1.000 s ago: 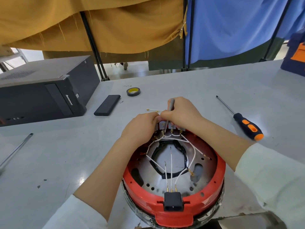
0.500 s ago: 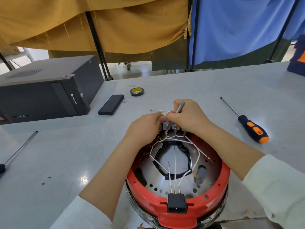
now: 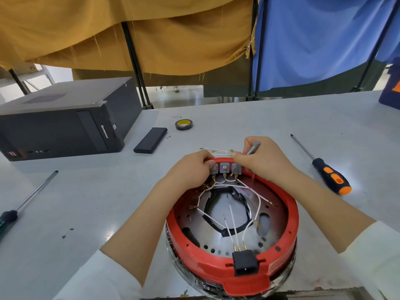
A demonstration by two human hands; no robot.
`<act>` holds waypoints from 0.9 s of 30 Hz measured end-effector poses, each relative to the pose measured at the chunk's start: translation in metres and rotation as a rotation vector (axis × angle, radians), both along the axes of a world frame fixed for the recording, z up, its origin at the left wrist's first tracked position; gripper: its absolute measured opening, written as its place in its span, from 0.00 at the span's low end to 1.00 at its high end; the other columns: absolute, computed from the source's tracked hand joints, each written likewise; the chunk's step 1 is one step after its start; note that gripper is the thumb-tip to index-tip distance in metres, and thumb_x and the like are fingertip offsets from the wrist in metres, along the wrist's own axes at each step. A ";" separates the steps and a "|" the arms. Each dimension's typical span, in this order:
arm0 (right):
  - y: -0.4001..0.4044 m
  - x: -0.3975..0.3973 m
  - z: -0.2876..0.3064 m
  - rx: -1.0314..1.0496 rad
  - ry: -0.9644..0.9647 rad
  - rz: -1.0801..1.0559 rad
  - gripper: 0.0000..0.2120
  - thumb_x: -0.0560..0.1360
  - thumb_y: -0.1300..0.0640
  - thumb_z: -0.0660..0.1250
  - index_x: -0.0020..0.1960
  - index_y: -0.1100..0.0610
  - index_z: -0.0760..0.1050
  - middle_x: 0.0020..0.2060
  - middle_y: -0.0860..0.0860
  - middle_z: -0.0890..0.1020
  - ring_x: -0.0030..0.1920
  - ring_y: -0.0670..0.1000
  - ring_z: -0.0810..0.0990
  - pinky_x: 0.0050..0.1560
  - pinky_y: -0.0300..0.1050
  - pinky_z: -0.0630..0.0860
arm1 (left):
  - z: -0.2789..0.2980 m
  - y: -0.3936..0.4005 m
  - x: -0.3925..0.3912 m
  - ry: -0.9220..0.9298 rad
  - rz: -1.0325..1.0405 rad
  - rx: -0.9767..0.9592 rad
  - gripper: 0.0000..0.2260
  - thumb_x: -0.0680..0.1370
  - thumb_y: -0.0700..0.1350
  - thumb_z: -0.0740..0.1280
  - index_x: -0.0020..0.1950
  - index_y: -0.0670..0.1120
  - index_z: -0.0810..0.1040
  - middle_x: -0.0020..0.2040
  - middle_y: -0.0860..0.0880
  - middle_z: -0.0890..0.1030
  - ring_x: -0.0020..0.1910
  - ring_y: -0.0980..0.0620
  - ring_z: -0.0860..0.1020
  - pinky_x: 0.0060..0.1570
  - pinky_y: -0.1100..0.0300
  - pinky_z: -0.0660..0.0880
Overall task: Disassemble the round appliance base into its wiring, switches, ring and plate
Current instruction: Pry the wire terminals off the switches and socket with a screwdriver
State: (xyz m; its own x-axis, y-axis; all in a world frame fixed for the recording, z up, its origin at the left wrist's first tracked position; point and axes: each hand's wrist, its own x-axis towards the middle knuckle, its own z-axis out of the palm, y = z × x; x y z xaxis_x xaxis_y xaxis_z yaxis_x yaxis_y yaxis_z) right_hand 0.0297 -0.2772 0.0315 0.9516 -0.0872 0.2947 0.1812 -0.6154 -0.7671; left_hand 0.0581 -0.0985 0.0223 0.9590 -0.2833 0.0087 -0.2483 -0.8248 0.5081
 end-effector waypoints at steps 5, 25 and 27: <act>0.005 0.004 0.000 -0.037 -0.111 0.014 0.16 0.68 0.60 0.69 0.27 0.54 0.64 0.23 0.46 0.68 0.25 0.40 0.67 0.26 0.31 0.63 | 0.006 -0.011 0.003 -0.010 -0.077 -0.015 0.10 0.81 0.51 0.57 0.56 0.51 0.76 0.54 0.51 0.79 0.51 0.52 0.74 0.50 0.57 0.68; 0.012 0.025 -0.001 -0.056 0.054 0.042 0.17 0.68 0.61 0.68 0.27 0.56 0.63 0.18 0.46 0.68 0.19 0.43 0.65 0.22 0.34 0.60 | -0.007 -0.010 0.002 -0.111 -0.061 -0.053 0.11 0.81 0.50 0.56 0.57 0.60 0.76 0.55 0.55 0.79 0.50 0.52 0.74 0.45 0.57 0.68; 0.013 0.025 -0.001 -0.072 0.058 0.032 0.16 0.68 0.60 0.68 0.27 0.55 0.62 0.18 0.47 0.68 0.19 0.43 0.65 0.22 0.34 0.61 | -0.007 -0.010 0.002 -0.111 -0.060 -0.049 0.11 0.81 0.50 0.56 0.57 0.59 0.76 0.54 0.54 0.79 0.51 0.51 0.75 0.46 0.56 0.69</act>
State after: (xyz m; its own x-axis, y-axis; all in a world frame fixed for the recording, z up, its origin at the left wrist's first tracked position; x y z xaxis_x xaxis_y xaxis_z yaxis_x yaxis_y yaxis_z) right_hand 0.0552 -0.2646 0.0305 0.9692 -0.0372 0.2436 0.1583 -0.6636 -0.7312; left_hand 0.0597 -0.1082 0.0158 0.9327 -0.3368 0.1289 -0.3534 -0.7817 0.5138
